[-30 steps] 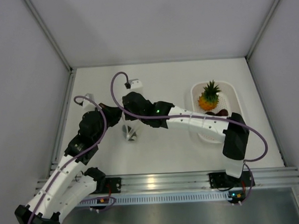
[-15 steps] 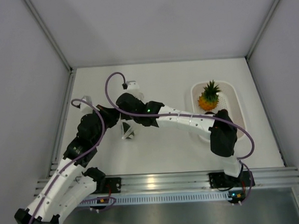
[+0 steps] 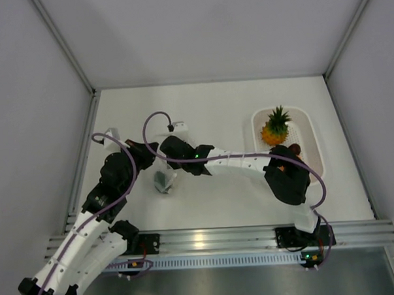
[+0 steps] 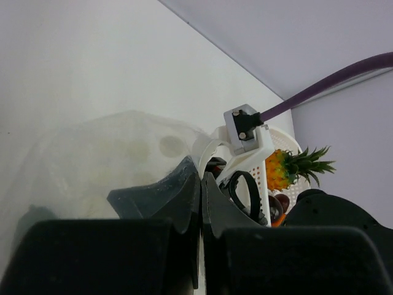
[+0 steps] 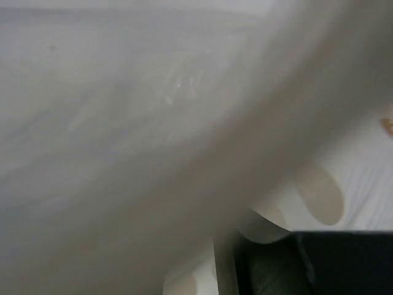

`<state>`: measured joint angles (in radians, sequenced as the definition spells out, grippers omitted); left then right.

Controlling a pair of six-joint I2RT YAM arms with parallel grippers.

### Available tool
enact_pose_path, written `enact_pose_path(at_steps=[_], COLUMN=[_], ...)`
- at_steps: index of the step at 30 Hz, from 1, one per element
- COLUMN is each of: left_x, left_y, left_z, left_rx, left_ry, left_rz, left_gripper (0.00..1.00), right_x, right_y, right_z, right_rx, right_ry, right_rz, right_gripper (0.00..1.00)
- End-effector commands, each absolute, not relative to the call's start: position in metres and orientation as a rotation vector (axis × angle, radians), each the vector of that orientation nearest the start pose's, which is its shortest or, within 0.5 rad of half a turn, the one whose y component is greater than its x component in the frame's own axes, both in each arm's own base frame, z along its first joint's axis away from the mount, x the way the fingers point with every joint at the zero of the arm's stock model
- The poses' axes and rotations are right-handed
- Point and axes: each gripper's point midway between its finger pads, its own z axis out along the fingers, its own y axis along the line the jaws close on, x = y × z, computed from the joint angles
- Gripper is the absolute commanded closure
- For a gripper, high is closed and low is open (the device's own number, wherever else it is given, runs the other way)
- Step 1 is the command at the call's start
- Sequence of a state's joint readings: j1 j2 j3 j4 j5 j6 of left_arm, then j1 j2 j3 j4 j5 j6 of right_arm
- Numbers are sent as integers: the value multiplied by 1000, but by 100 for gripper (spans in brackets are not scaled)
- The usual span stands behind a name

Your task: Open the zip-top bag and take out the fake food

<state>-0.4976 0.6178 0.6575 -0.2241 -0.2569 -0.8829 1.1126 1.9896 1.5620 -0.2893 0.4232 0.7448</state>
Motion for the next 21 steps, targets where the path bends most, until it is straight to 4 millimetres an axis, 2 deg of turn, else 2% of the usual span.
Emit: enact_pose_path(at_steps=[1,5,6,8,12,15,16,17,21], left_x=[266,265,266,266,267,268,268,270,275], left_y=[-123,-125,-125,-128,-144,-167,-171,-186,-213], left_z=[281,279,278,278,285,296,292,300,305], left_rx=[-532,-542,-543,-533,-458,-338,-295,-233,-107], left_ry=[1666,1670,1675,1682,1720,1784,1824,1862,1938], left_rz=[-776,-788,-788,-799,-845,-897,-888,-930,-998], left_gripper=[100,100,100,100,100,100,100,100,100], right_x=[275,265,263,260,270,276,275,277,278], right_y=[488,494,499,494,462,437,425,418,382], right_z=[157,140,143,141,136,144,150,150,151], right_rx=[-201,-220,-218,-217,-229,-235,-236,-239,-244], right_ry=[2173,2205,2190,2188,2200,2203,2210,2222,2289], right_rz=[708,712,758,753,572,502,486,481,495], right_gripper=[68,68,68,68,68,68,68,68,67])
